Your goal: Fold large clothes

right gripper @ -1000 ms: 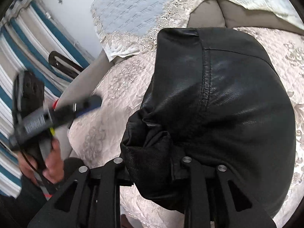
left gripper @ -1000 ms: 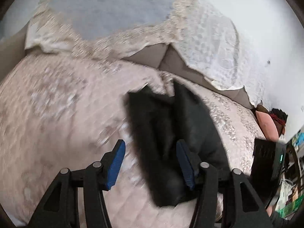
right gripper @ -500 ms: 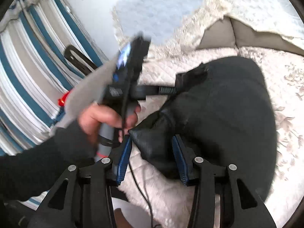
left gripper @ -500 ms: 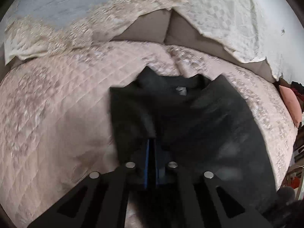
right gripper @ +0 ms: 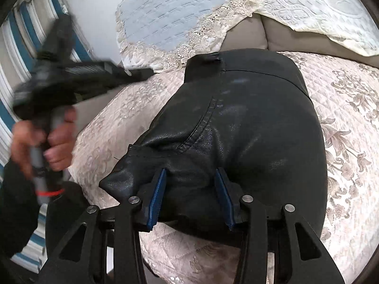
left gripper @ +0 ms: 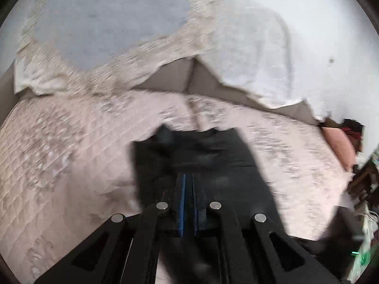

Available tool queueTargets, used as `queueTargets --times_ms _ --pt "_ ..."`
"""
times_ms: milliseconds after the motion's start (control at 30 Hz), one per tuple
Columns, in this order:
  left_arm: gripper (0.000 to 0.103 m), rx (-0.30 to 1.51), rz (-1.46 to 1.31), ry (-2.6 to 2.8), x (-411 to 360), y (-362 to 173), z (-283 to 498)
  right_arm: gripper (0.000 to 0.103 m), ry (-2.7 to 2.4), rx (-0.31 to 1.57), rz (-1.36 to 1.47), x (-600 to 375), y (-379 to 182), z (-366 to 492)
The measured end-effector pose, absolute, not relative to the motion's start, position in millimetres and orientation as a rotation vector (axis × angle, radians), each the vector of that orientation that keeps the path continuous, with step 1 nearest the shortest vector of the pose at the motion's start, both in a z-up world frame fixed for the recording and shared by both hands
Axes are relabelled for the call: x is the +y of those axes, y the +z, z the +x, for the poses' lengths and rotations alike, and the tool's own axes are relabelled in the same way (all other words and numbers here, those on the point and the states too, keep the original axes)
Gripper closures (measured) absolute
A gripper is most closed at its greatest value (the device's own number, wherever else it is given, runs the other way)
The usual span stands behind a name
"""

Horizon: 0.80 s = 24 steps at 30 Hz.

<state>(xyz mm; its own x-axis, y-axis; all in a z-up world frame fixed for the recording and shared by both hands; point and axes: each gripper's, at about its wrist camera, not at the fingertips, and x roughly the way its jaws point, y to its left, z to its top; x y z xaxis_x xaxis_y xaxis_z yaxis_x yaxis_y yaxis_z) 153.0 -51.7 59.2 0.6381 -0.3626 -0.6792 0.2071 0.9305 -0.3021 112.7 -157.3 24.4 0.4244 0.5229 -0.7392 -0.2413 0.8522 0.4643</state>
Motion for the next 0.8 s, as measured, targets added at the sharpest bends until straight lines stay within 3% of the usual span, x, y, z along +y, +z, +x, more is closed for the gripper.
queueTargets --times_ms 267,567,700,800 --pt "0.096 0.896 -0.245 -0.458 -78 27 95 0.059 0.41 0.957 0.308 -204 66 82" --pt "0.096 0.722 -0.135 -0.503 -101 76 81 0.065 0.326 0.984 0.311 -227 55 84" --pt "0.096 0.867 -0.029 -0.43 -103 9 99 0.067 0.318 1.015 0.313 -226 45 83" --pt "0.099 0.918 -0.139 -0.421 -80 -32 104 0.068 0.305 1.049 0.295 -226 36 80"
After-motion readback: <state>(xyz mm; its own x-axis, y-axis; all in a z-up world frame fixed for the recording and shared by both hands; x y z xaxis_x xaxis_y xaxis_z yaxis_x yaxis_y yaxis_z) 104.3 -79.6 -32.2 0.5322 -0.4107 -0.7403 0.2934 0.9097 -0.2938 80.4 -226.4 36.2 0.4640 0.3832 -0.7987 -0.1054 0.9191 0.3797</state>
